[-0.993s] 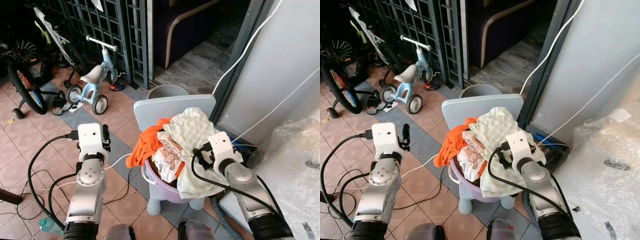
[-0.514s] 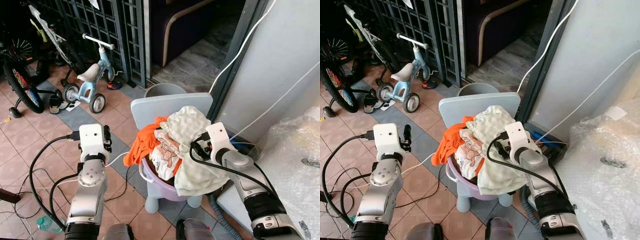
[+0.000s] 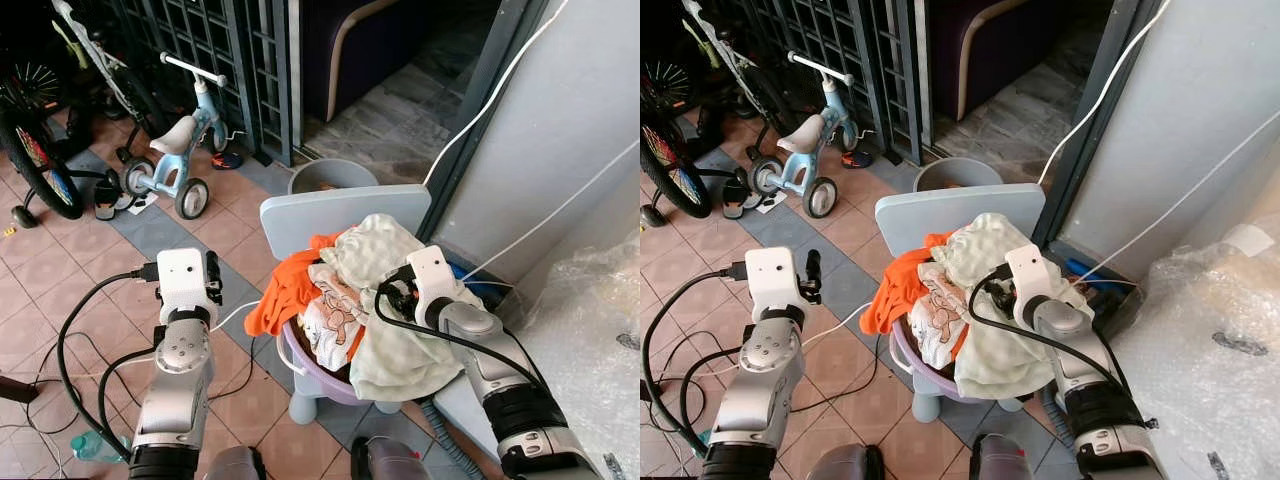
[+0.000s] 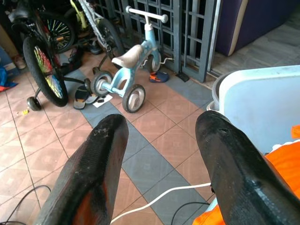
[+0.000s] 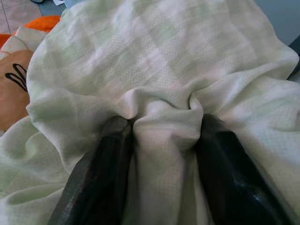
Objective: Clothes washing
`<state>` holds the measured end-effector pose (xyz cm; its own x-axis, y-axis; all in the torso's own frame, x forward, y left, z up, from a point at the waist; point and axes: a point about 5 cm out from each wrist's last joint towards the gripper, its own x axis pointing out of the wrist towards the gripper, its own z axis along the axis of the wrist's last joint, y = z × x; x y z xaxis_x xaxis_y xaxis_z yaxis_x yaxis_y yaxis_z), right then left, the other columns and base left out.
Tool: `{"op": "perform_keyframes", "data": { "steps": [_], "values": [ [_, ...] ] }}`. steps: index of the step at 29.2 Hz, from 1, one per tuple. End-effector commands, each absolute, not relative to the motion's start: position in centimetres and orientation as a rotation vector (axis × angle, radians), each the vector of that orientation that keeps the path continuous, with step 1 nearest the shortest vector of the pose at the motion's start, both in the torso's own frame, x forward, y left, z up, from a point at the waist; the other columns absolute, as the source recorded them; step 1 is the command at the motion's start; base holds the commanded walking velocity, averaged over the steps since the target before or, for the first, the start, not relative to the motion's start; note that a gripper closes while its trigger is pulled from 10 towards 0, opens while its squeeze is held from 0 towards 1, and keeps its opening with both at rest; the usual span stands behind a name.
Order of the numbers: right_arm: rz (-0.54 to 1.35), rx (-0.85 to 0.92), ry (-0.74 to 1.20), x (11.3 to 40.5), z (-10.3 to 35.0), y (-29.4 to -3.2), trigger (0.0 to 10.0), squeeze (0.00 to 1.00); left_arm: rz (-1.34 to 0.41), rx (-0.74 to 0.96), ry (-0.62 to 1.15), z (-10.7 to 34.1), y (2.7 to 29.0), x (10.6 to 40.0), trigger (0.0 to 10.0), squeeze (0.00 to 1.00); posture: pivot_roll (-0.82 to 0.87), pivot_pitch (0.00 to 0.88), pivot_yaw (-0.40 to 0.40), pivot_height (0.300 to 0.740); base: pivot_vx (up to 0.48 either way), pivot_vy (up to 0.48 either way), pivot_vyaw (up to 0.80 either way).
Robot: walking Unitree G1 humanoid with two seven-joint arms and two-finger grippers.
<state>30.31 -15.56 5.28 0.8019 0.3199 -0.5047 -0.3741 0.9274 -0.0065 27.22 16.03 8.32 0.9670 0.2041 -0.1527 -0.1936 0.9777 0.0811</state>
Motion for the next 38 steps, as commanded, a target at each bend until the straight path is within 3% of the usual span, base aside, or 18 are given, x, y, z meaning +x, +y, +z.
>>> {"op": "perform_keyframes", "data": {
  "steps": [1, 20, 24, 28, 32, 38],
  "values": [
    [0.402, -0.070, 0.543, 29.9, 4.9, -15.1, 0.0, 0.00, 0.209, 0.081, 0.153, 8.6, 16.2, 27.2, 10.0, 0.00, -0.02, 0.098, -0.001, 0.740, 0.000, 0.000, 0.00],
    [0.344, 0.154, 0.380, 30.7, 7.3, -14.2, 0.0, 0.00, 0.205, 0.085, 0.147, 8.6, 16.1, 27.3, 10.0, 0.00, -0.02, 0.083, 0.002, 0.740, 0.000, 0.000, 0.00],
    [0.328, 0.192, 0.311, 31.2, 8.4, -14.1, 0.0, 0.00, 0.204, 0.081, 0.144, 8.7, 16.0, 27.4, 10.0, 0.00, -0.02, 0.077, 0.003, 0.740, 0.000, 0.000, 0.00],
    [0.296, 0.237, 0.122, 32.5, 12.2, -14.5, 0.0, 0.00, 0.211, 0.057, 0.148, 8.7, 15.7, 27.6, 10.0, 0.00, -0.02, 0.072, 0.000, 0.740, 0.000, 0.000, 0.00],
    [0.289, 0.226, 0.006, 33.2, 14.7, -14.8, 0.0, 0.00, 0.215, 0.050, 0.146, 8.7, 15.6, 27.7, 10.0, 0.00, -0.02, 0.070, -0.003, 0.740, 0.000, 0.000, 0.00],
    [0.345, 0.192, 0.014, 32.7, 14.4, -14.3, 0.0, 0.00, 0.209, 0.049, 0.147, 8.7, 15.5, 27.8, 10.0, 0.00, -0.03, 0.072, -0.003, 0.740, 0.000, 0.000, 0.00]
  ]
}}
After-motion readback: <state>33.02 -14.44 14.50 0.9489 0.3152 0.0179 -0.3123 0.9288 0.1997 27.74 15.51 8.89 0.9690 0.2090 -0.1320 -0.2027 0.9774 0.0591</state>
